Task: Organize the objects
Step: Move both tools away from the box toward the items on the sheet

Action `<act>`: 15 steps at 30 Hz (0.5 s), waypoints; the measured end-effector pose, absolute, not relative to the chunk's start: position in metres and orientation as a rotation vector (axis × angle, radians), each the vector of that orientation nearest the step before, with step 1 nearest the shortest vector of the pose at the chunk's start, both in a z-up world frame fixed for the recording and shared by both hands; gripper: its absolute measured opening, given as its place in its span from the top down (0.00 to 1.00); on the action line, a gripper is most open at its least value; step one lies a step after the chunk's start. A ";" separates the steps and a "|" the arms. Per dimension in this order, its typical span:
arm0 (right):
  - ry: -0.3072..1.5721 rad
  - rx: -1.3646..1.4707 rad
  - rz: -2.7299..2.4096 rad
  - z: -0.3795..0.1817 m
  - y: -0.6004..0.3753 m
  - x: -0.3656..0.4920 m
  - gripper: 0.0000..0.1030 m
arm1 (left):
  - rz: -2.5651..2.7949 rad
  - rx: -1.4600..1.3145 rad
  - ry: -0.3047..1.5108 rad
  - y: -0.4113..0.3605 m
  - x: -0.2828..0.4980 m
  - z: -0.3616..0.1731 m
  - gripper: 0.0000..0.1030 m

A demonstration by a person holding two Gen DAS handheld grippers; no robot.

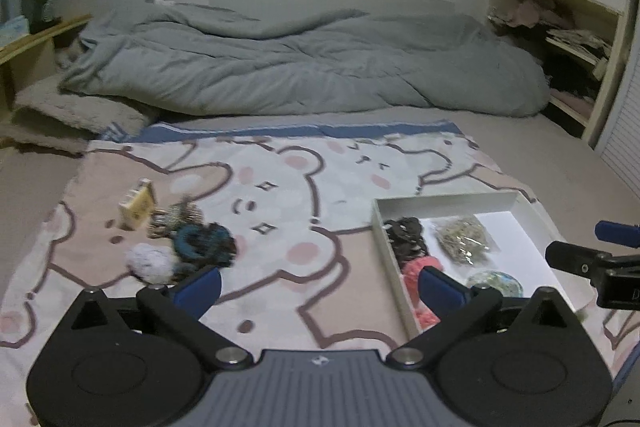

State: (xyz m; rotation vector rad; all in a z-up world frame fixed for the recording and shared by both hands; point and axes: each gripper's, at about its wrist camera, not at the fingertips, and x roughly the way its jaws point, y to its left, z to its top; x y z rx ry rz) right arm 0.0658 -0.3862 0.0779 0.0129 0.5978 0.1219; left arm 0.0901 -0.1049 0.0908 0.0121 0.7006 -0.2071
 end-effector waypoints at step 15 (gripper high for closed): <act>0.590 0.004 0.220 0.085 -0.317 0.092 0.00 | -0.064 0.011 0.684 -0.019 0.093 0.094 0.00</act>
